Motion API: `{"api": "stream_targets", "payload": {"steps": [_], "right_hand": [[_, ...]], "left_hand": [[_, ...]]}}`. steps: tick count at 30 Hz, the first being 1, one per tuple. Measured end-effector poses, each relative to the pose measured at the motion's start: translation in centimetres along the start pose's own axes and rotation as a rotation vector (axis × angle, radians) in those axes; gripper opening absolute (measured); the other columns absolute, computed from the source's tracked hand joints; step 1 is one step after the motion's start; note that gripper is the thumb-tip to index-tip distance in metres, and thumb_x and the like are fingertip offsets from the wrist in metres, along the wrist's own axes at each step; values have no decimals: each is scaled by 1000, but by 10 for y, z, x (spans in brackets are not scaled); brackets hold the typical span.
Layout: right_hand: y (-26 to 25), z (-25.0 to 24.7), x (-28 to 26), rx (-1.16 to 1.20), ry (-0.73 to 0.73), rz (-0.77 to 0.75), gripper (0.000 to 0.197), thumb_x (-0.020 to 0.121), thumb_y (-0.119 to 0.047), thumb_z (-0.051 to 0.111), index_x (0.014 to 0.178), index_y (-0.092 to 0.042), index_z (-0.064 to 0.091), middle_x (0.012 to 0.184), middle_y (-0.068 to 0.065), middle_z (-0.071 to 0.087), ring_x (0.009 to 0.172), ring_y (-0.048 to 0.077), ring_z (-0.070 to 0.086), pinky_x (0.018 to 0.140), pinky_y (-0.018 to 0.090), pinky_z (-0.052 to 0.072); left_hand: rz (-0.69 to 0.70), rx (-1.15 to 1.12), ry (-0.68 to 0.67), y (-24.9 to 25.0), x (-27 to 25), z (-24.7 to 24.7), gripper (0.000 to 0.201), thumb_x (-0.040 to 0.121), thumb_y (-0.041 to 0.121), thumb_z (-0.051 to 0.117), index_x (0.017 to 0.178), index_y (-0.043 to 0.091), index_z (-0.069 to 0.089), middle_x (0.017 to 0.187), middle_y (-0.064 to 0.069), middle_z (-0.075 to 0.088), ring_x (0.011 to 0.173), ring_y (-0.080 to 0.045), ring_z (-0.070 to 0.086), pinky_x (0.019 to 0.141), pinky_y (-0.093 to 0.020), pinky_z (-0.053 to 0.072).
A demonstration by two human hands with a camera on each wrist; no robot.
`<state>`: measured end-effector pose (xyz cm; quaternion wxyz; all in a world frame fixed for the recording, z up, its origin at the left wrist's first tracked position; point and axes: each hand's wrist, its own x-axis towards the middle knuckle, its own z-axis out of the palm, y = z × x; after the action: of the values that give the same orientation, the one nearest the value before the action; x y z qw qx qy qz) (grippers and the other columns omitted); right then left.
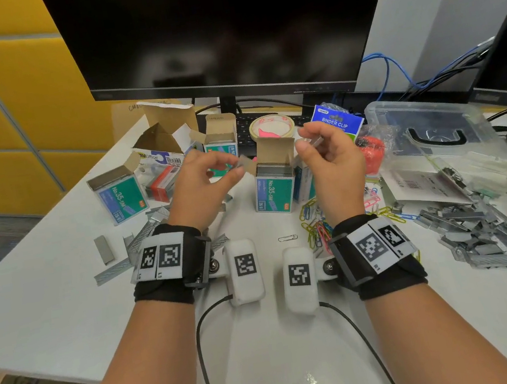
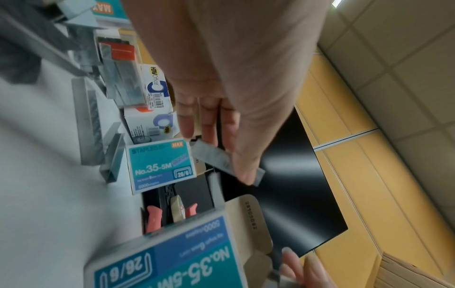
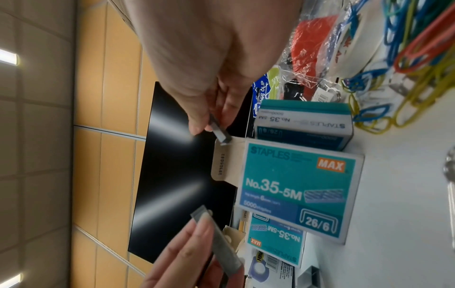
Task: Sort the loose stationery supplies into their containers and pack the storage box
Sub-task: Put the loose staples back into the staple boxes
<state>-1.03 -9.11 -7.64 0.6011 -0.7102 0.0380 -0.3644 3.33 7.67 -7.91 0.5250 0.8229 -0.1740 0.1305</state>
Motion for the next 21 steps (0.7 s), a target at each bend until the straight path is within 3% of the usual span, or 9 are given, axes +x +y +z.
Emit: {"api": "stream_targets", "payload": {"steps": [3,6,8,10,16,19,21], "right_hand": [[-1,-1,1,189,26,94,21,82,-10,69,98,-20,59,99,4,67,95,17,65,82,30,55],[-2,-2,0,315,14,137,17,81,-8,69,92,-15,58,86,4,67,83,18,68,75,32,56],[-3,-1,-1,366,-10,151,15,81,-6,69,88,-13,57,79,3,67,75,14,68,71,28,57],[-5,0,-2,387,-46,154,14,82,-4,68,85,-12,57,78,6,68,75,16,69,70,29,57],[-9,5,-6,348,-112,128,16,80,-3,69,85,-10,56,80,11,67,74,18,68,68,26,57],[-7,5,-7,321,-145,124,17,78,-4,71,83,-13,57,84,16,67,81,28,68,73,37,57],[-7,5,-7,307,-170,124,18,78,-4,72,82,-14,57,82,13,67,81,30,67,75,41,57]], "left_hand": [[50,-122,-12,3,-3,1,13,87,14,65,87,27,62,105,1,52,105,-14,55,92,-30,49],[54,-267,-95,5,-6,1,14,88,8,62,90,22,60,96,-2,66,91,-18,66,74,-32,58],[59,-285,-124,6,-6,1,15,87,7,63,90,21,61,90,-3,68,77,-17,68,59,-28,58],[84,-262,-131,6,-6,1,18,85,7,66,89,24,64,86,0,68,71,-13,66,54,-26,56],[88,-334,-118,6,-7,6,28,73,5,76,91,24,66,86,-4,68,78,-17,62,63,-23,55],[99,-317,-119,8,-9,9,36,71,6,78,98,26,63,85,0,66,83,-16,63,73,-32,57],[110,-323,-104,9,-9,9,39,71,7,78,99,28,61,86,-1,67,85,-17,65,75,-31,57]]}}
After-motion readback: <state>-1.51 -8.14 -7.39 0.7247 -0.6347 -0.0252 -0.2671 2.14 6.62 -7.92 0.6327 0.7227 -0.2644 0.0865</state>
